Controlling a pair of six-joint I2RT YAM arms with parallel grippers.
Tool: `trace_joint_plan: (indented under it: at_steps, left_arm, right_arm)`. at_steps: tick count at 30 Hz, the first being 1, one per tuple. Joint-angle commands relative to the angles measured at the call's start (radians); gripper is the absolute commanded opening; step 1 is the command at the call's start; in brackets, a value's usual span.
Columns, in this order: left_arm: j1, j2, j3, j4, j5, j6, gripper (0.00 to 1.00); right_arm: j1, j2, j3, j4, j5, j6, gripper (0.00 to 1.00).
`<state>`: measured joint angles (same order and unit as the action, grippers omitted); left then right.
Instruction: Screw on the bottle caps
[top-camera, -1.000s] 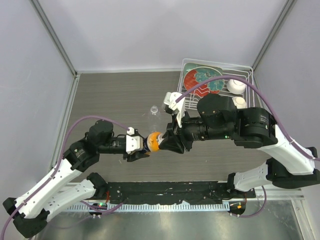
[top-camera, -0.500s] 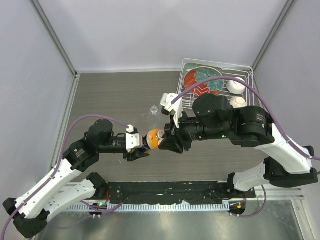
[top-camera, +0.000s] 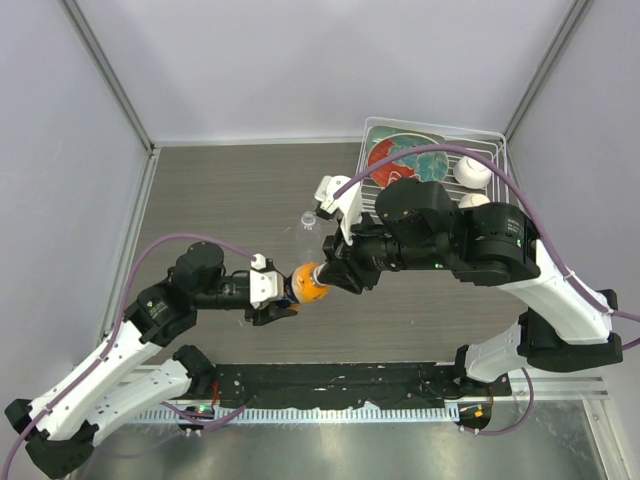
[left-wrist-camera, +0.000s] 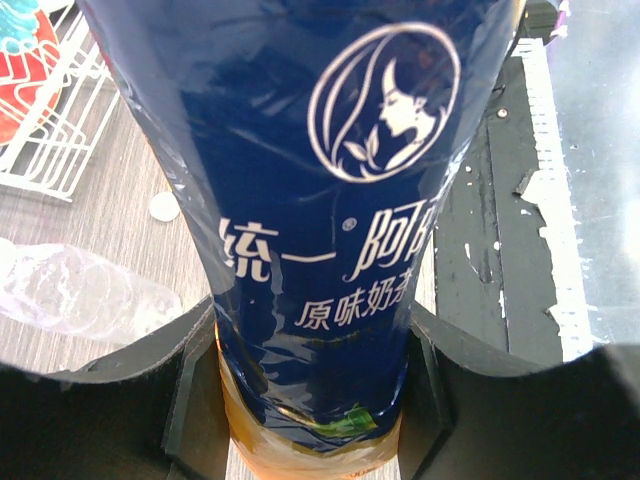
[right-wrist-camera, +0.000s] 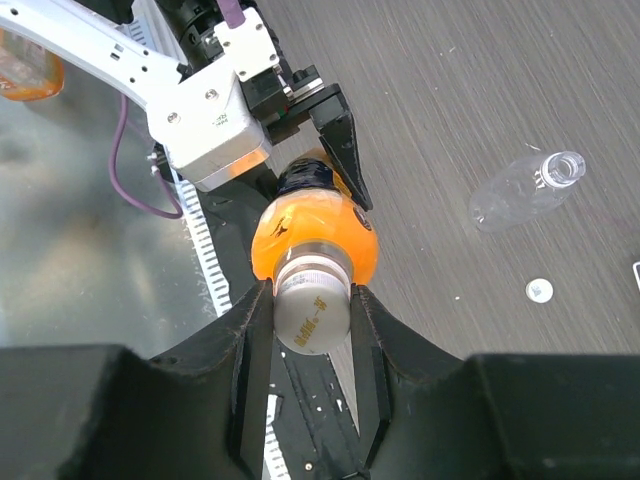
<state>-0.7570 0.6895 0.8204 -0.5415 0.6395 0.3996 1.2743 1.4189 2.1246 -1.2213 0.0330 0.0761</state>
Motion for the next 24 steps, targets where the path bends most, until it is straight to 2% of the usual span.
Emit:
trace_joint_plan:
  at_steps: [1, 9, 16, 24]
  left_arm:
    - [-0.001, 0.004, 0.013, 0.040, 0.025, -0.001, 0.02]
    - [-0.001, 0.022, 0.026, 0.064, 0.034, -0.025, 0.02]
    - [-0.001, 0.042, 0.046, 0.165, 0.011, -0.110, 0.02]
    - [0.001, 0.041, 0.065, 0.302, -0.053, -0.180, 0.01]
  right_arm:
    - [-0.006, -0.002, 0.001, -0.007, -0.010, -0.025, 0.15]
    - [-0.006, -0.005, -0.046, 0.005, -0.019, -0.027, 0.14]
    - [-0.009, 0.003, -0.090, 0.016, -0.071, -0.021, 0.15]
    - [-0.038, -0.021, -0.256, 0.147, -0.180, 0.043, 0.15]
